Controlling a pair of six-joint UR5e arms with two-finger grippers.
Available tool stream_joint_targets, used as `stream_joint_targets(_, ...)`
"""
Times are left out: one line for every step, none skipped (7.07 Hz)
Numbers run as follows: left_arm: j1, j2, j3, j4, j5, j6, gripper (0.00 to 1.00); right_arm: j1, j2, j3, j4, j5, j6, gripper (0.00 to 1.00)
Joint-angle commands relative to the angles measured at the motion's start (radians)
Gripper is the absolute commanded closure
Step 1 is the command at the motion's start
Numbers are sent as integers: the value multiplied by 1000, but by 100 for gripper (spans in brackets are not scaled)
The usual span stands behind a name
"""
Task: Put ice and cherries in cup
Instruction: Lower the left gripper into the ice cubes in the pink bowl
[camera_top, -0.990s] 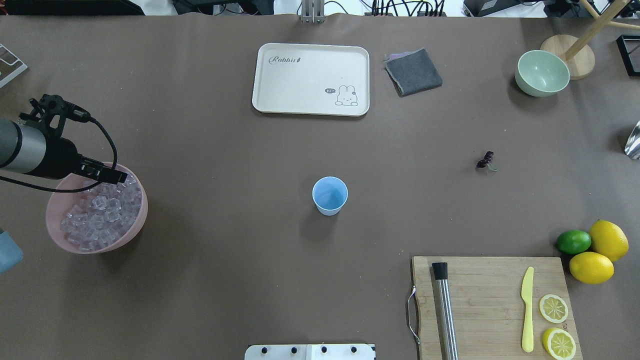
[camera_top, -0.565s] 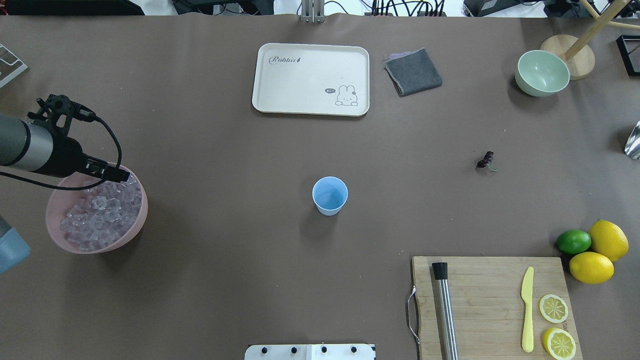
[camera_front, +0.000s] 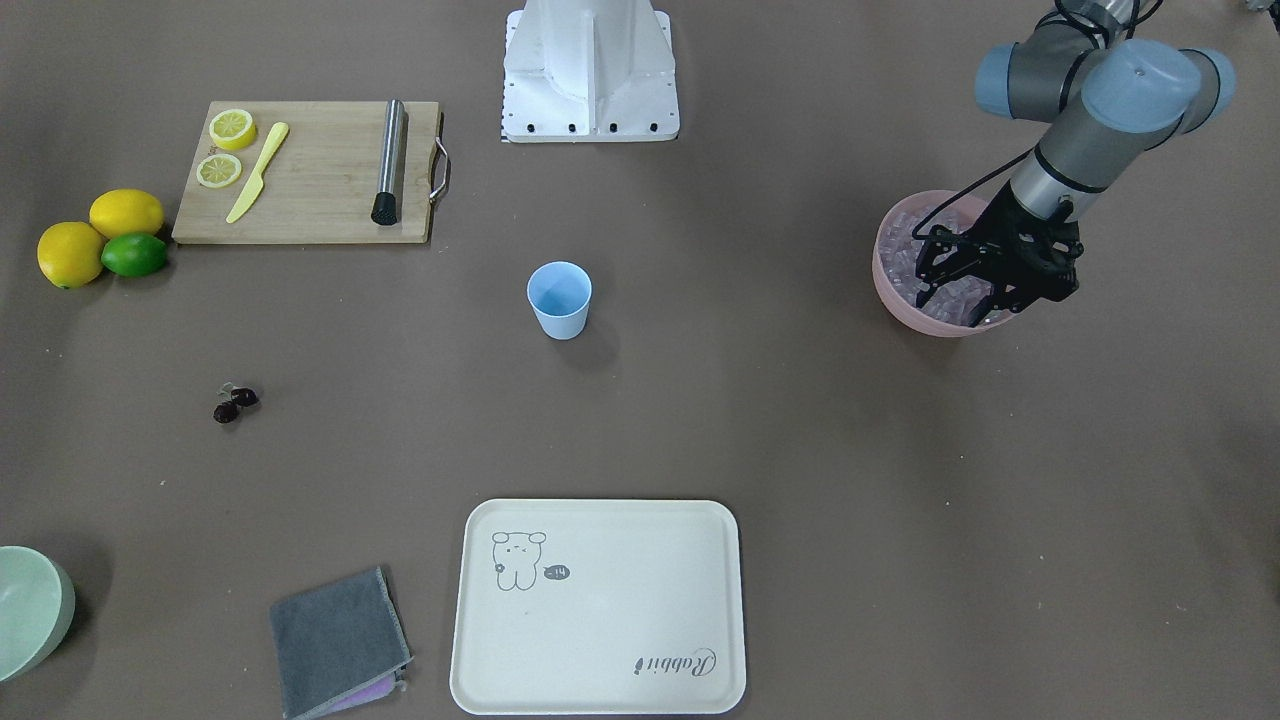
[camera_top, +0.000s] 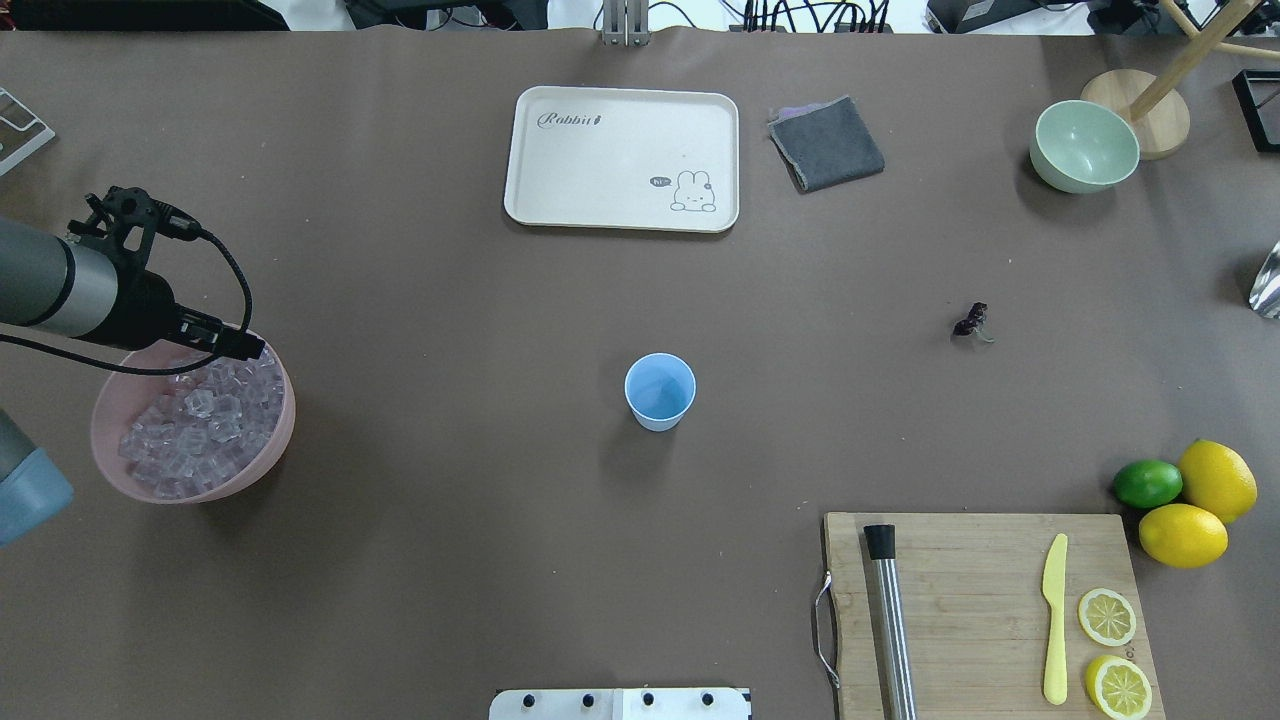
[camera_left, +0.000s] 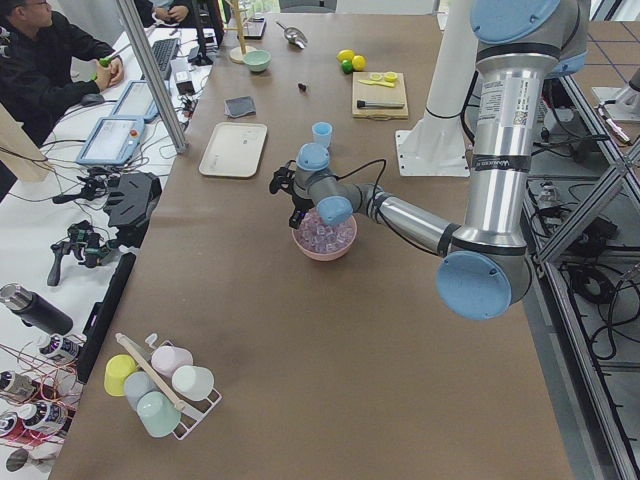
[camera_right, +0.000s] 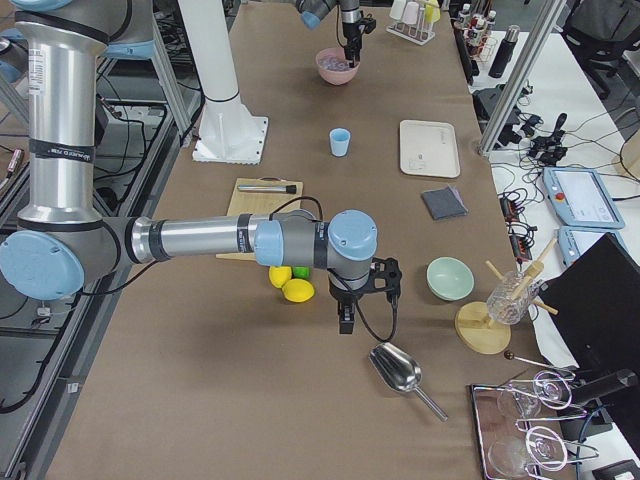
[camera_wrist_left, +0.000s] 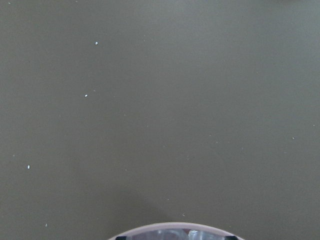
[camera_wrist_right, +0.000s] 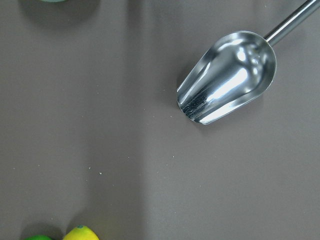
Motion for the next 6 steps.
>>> stream_joint_targets(-1, 2, -3, 0, -1, -1, 35, 0, 1, 1, 0, 0, 0, 0)
stream_joint_targets(-1, 5, -6, 0, -1, -1, 35, 0, 1, 3, 0, 0, 0, 0)
stream_joint_targets(-1, 11, -11, -1, -2, -1, 34, 0, 1, 6, 0, 0, 0, 0)
stream_joint_targets(-3, 14, -19, -2, -7, -1, 34, 0, 1, 7, 0, 0, 0, 0)
stream_joint_targets(-6, 16, -26, -2, -8, -1, 34, 0, 1, 9, 0, 0, 0, 0)
stream_joint_targets(-9, 17, -32, -2, -11, -1, 33, 0, 1, 9, 0, 0, 0, 0)
